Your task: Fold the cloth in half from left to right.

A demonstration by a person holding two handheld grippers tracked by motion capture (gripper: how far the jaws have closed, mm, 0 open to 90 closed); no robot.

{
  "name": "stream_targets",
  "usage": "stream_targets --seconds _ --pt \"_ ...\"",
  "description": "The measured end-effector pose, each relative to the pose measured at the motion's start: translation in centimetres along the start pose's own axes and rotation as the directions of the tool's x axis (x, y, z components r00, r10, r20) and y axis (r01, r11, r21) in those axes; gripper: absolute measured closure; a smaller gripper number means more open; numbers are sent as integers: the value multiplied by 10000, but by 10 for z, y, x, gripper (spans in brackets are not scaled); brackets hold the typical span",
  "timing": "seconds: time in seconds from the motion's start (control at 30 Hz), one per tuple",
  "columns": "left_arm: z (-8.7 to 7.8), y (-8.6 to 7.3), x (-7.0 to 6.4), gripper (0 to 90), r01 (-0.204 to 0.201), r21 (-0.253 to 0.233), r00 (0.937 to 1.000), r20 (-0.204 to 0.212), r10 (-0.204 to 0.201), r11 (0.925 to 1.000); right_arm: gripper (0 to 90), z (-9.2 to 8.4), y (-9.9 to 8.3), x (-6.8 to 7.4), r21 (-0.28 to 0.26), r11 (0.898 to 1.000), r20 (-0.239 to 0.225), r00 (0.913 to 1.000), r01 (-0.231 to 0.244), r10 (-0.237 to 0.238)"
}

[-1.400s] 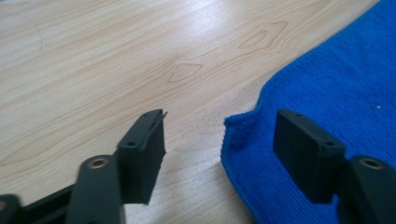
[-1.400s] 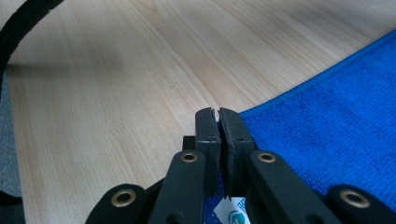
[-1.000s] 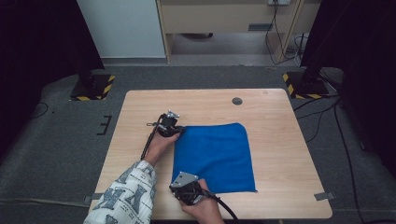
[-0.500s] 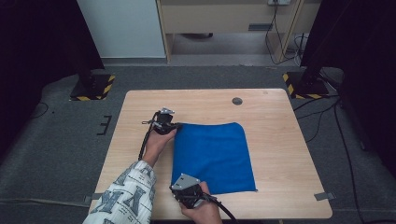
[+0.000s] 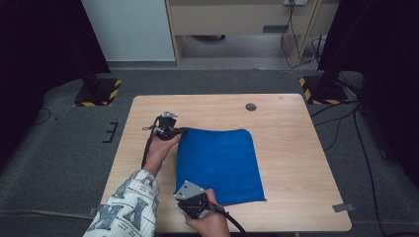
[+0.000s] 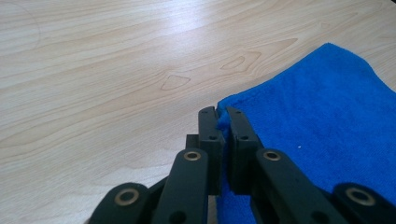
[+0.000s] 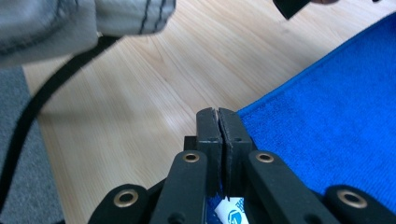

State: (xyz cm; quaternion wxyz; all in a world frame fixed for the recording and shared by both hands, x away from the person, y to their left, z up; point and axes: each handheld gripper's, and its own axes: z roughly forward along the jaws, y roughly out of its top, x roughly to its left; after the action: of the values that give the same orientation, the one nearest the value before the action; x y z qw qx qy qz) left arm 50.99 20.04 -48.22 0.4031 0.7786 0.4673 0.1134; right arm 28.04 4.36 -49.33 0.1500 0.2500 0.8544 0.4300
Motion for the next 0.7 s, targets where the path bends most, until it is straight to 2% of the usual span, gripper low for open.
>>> stream_targets --seconds 0.1,0.3,0.37,0.43,0.5,0.63,0.7 --pt "-6 1 1 859 -111 85 9999 -35 111 9999 882 3 7 4 -118 9999 -33 10000 82 -82" --pt "-19 8 6 857 -275 173 9996 -105 277 9995 882 12 20 10 -530 9986 -319 9995 -70 53" --pt "-20 9 9 851 -236 213 9996 -164 240 9995 882 16 24 11 -626 9979 -422 9990 -137 111" --pt "-20 8 14 848 -40 222 10000 -32 41 9997 881 21 27 12 -742 9970 -578 9982 -231 188" --pt "-17 6 16 853 -28 413 10000 -42 30 9991 881 25 27 10 -839 9960 -678 9973 -323 266" --pt "-18 8 11 855 -44 482 9995 -304 59 9988 881 25 23 1 -951 9937 -813 9954 -593 516" --pt "-16 9 4 854 32 540 9997 -254 -19 9985 881 20 20 -3 -1019 9926 -875 9945 -662 573"
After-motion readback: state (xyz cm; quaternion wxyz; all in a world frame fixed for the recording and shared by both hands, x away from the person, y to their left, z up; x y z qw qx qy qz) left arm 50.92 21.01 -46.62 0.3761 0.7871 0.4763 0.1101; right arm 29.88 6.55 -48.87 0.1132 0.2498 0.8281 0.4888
